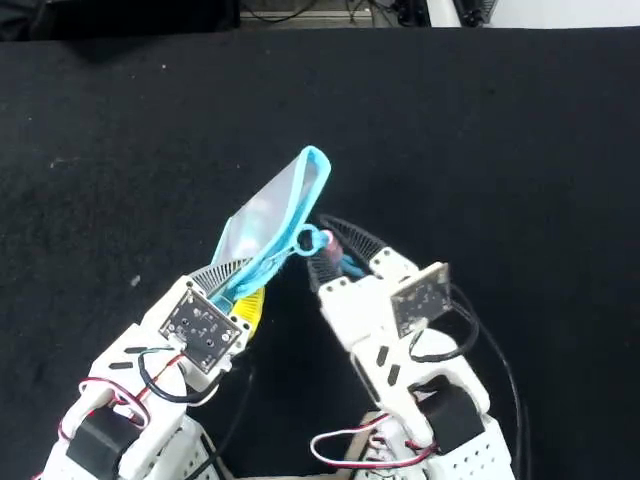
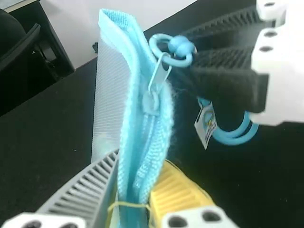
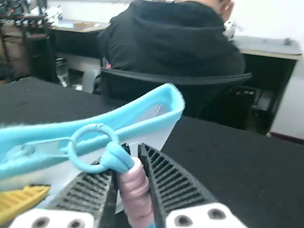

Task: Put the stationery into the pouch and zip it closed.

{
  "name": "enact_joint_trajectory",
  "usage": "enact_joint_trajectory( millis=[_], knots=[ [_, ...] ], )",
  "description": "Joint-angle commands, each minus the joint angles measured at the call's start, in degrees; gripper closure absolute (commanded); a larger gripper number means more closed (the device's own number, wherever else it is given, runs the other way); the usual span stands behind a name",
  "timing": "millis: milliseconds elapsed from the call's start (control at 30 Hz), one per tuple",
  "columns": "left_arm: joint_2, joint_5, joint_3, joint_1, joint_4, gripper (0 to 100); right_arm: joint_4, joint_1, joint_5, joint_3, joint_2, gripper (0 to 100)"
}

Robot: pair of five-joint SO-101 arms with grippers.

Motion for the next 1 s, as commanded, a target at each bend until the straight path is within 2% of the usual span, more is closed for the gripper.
enact_joint_trajectory(
  millis=[0, 133, 500, 800, 967],
  knots=[
    [0.79, 0.70, 3.65, -0.22, 0.79, 97, -1.85, 3.78, -0.53, -3.30, -2.77, 98.8],
    [0.79, 0.70, 3.56, -0.40, 0.88, 97, -1.93, 4.04, -0.35, -4.44, 1.19, 98.8],
    [0.79, 0.70, 3.65, -0.31, 0.70, 97, -4.40, 15.12, -4.57, -9.98, 15.08, 98.8],
    [0.79, 0.70, 3.65, -0.48, 0.70, 97, -6.86, 16.53, -4.57, -10.42, 20.09, 98.8],
    [0.79, 0.70, 3.65, -0.57, 0.70, 97, -6.68, 19.96, -4.75, -12.18, 22.46, 98.8]
  ],
)
